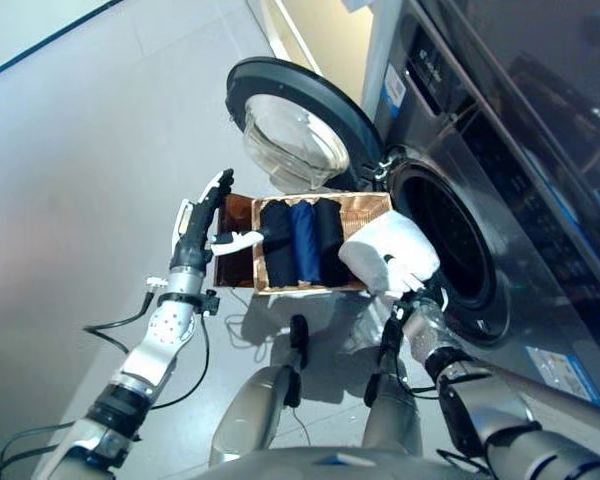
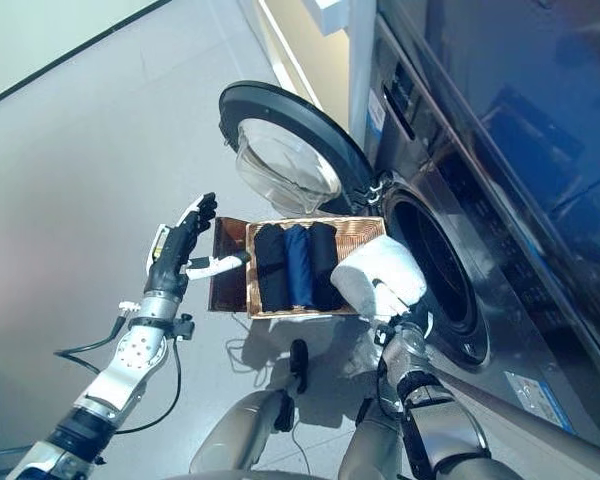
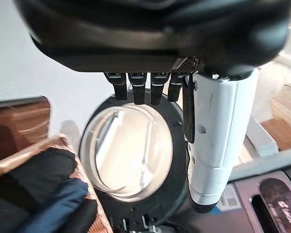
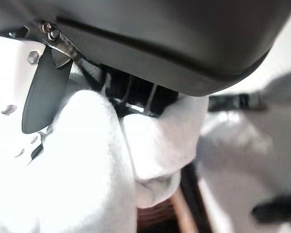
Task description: Pick up the clothes and place them into the washing machine
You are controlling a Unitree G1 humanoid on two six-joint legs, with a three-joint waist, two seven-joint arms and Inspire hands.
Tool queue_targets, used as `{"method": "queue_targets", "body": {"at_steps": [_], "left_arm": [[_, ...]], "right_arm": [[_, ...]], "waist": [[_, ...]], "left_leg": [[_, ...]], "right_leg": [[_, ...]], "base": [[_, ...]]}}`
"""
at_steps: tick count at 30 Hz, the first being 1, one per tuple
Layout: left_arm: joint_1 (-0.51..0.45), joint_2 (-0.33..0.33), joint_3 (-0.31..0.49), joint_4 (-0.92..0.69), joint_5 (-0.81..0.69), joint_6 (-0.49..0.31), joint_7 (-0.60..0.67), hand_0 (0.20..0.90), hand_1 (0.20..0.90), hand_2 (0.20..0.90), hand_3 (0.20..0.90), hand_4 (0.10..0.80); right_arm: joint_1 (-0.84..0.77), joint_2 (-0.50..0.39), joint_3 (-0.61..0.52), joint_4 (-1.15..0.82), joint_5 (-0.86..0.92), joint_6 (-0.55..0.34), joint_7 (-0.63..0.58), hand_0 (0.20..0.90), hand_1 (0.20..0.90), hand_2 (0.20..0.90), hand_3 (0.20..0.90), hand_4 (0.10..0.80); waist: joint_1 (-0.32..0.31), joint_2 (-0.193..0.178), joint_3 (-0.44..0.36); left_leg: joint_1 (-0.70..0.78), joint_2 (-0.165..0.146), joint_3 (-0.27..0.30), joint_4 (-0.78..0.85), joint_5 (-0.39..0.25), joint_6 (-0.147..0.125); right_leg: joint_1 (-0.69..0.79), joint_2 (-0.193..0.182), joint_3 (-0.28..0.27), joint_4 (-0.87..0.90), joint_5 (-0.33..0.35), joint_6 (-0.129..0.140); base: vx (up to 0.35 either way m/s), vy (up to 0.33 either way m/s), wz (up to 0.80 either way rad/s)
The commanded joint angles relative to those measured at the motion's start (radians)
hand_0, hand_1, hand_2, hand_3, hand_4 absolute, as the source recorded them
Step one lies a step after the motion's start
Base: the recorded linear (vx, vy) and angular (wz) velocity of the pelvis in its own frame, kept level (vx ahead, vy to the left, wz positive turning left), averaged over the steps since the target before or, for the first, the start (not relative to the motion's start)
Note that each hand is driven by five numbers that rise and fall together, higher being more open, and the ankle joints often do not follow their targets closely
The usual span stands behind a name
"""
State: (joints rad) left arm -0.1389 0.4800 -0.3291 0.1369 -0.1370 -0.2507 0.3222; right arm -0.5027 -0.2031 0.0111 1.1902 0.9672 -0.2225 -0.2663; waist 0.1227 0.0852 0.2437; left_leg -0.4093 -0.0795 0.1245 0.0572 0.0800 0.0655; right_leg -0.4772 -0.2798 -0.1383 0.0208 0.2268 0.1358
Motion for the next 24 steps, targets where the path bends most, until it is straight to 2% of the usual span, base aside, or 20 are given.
{"method": "queue_targets", "body": {"at_steps": [1,2,3,6,15,16,19,24], "left_arm": [[-0.016,-0.029,0.03,-0.047,-0.025,-0.114,0.009,0.9,0.9,0.9,0.9,0.8],[-0.015,-0.029,0.03,-0.047,-0.026,-0.114,0.009,0.9,0.9,0.9,0.9,0.8],[-0.016,-0.032,0.016,-0.046,-0.033,-0.115,0.001,0.9,0.9,0.9,0.9,0.8],[-0.017,-0.03,0.006,-0.05,-0.046,-0.116,-0.003,0.9,0.9,0.9,0.9,0.8],[-0.001,-0.007,-0.019,-0.067,-0.062,-0.123,-0.026,0.9,0.9,0.9,0.9,0.8],[0.006,0.004,-0.022,-0.068,-0.071,-0.13,-0.031,0.9,0.9,0.9,0.9,0.8],[0.006,0.017,-0.019,-0.076,-0.086,-0.141,-0.033,0.9,0.9,0.9,0.9,0.8],[0.007,0.043,-0.01,-0.071,-0.111,-0.151,-0.032,0.9,0.9,0.9,0.9,0.8]], "right_arm": [[-0.05,0.017,-0.027,-0.133,0.219,-0.151,0.093,0.2,0.2,0.2,0.2,0.3],[-0.05,0.016,-0.027,-0.132,0.22,-0.152,0.094,0.2,0.2,0.2,0.2,0.3],[-0.058,0.032,-0.041,-0.128,0.293,-0.157,0.12,0.2,0.2,0.2,0.2,0.3],[-0.078,0.038,-0.062,-0.134,0.362,-0.172,0.145,0.2,0.2,0.2,0.2,0.3],[-0.147,0.024,-0.132,-0.201,0.452,-0.245,0.177,0.2,0.2,0.2,0.2,0.3],[-0.182,-0.002,-0.157,-0.204,0.451,-0.268,0.162,0.2,0.2,0.2,0.2,0.3],[-0.256,-0.065,-0.189,-0.255,0.439,-0.312,0.139,0.2,0.2,0.2,0.2,0.3],[-0.431,-0.242,-0.231,-0.277,0.402,-0.361,0.075,0.2,0.2,0.2,0.2,0.3]], "waist": [[0.009,0.062,-0.03],[0.01,0.062,-0.03],[0.011,0.077,-0.031],[0.015,0.105,-0.026],[0.033,0.188,-0.007],[0.041,0.205,-0.011],[0.053,0.228,-0.018],[0.084,0.261,-0.034]], "left_leg": [[-0.098,0.036,-0.052,0.103,-0.103,-0.087],[-0.098,0.036,-0.052,0.102,-0.103,-0.087],[-0.1,0.035,-0.049,0.1,-0.1,-0.087],[-0.11,0.03,-0.041,0.1,-0.097,-0.088],[-0.16,0.023,-0.027,0.131,-0.099,-0.087],[-0.164,0.019,-0.026,0.129,-0.098,-0.088],[-0.17,0.014,-0.027,0.125,-0.096,-0.091],[-0.18,0.007,-0.034,0.118,-0.09,-0.096]], "right_leg": [[0.03,-0.03,-0.002,0.05,-0.132,-0.008],[0.029,-0.03,-0.001,0.051,-0.132,-0.008],[0.021,-0.03,0.005,0.054,-0.134,-0.009],[-0.003,-0.032,0.018,0.065,-0.133,-0.01],[-0.068,-0.043,0.048,0.112,-0.147,-0.013],[-0.069,-0.046,0.05,0.11,-0.149,-0.012],[-0.074,-0.052,0.052,0.107,-0.15,-0.011],[-0.086,-0.059,0.053,0.113,-0.158,-0.009]], "base": [[-0.007,0.001,-0.16],[-0.009,-0.001,-0.18],[-0.022,0.005,-0.12],[-0.031,0.029,-0.04],[-0.009,0.028,-0.07],[0.042,0.024,0.02],[0.039,0.016,0.01],[0.044,-0.002,0.05]]}}
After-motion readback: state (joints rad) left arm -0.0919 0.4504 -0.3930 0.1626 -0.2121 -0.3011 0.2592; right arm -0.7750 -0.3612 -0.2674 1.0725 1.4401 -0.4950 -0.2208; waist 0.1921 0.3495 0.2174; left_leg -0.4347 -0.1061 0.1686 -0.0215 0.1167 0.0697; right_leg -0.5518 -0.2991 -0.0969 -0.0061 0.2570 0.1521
